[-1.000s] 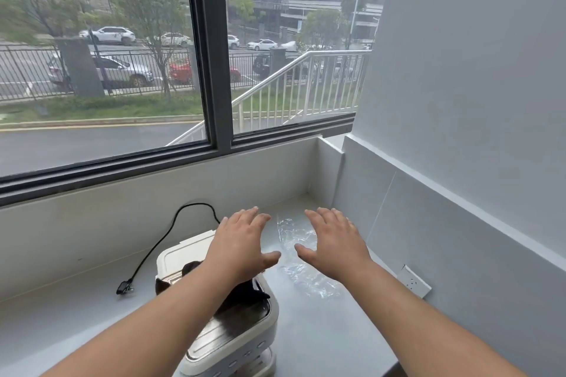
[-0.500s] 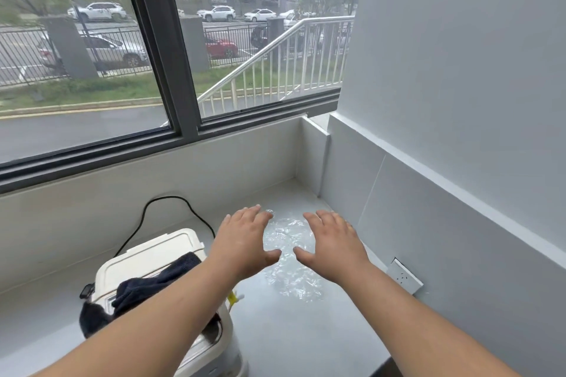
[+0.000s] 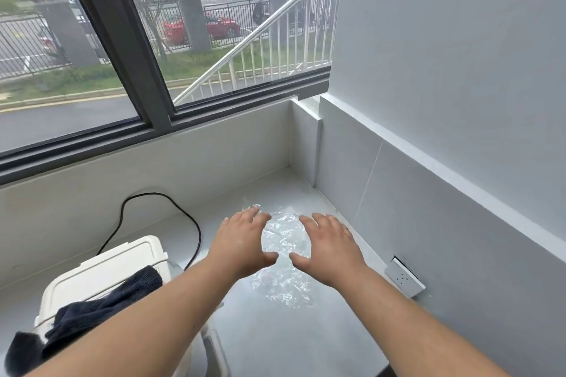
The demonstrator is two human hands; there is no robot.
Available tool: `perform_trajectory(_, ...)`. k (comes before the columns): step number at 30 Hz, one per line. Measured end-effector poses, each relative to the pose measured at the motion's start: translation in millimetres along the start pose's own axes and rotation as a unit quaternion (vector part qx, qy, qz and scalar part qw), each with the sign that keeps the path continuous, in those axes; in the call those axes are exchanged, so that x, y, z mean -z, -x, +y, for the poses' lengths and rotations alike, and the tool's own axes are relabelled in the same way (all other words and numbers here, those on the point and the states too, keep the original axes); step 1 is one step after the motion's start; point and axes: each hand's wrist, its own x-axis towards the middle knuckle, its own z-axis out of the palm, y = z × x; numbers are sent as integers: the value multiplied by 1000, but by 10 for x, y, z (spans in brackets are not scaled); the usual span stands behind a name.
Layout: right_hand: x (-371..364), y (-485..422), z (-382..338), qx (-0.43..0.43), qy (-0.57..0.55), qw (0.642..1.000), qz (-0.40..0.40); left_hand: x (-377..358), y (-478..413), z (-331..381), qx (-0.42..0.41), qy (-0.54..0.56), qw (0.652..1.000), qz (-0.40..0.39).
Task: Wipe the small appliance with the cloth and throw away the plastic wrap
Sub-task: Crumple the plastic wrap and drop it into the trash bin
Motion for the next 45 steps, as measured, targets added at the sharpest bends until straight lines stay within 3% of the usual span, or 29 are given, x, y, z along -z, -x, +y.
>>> perform_trajectory(24,-671,-590,113,42,-20,993,-105,-601,-586,-89,57,3,993,-101)
perform_trajectory(34,-941,-653,98,28,-10,980,-197,-814,-692,-99,70,-4,987,-144)
perform_trajectory(45,-954,-603,173,-18,-39,985,-167,-785,-629,-19,81,-3,986,-149)
